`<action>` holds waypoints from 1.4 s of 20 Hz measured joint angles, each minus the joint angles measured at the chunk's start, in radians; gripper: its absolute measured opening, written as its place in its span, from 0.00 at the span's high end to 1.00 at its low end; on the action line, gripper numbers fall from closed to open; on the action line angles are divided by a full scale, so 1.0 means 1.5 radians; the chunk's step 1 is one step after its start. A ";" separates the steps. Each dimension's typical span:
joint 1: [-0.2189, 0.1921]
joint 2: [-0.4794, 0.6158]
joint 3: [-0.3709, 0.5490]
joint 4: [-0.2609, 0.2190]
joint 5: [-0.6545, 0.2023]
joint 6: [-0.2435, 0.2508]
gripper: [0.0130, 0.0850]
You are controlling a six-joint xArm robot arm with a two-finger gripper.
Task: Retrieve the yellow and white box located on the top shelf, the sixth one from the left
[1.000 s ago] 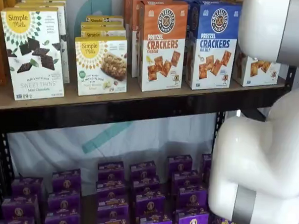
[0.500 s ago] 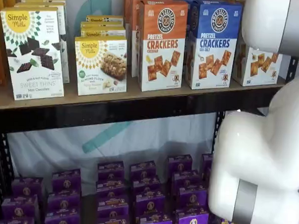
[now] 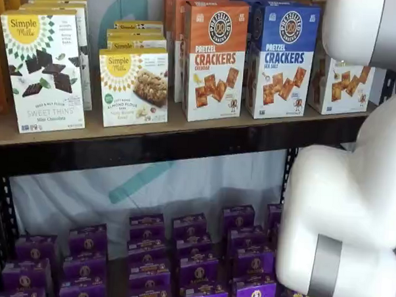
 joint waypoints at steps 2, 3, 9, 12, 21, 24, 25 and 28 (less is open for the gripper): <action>0.004 0.005 -0.005 -0.007 0.004 0.003 0.00; 0.006 0.006 -0.007 -0.012 0.005 0.004 0.00; 0.025 0.031 -0.041 -0.053 0.035 0.017 0.00; 0.034 0.044 -0.062 -0.077 0.058 0.023 0.00; 0.056 0.068 -0.102 -0.140 0.112 0.034 0.00; 0.058 0.068 -0.102 -0.140 0.117 0.037 0.00; 0.058 0.069 -0.103 -0.139 0.119 0.038 0.00; 0.058 0.066 -0.098 -0.135 0.115 0.038 0.00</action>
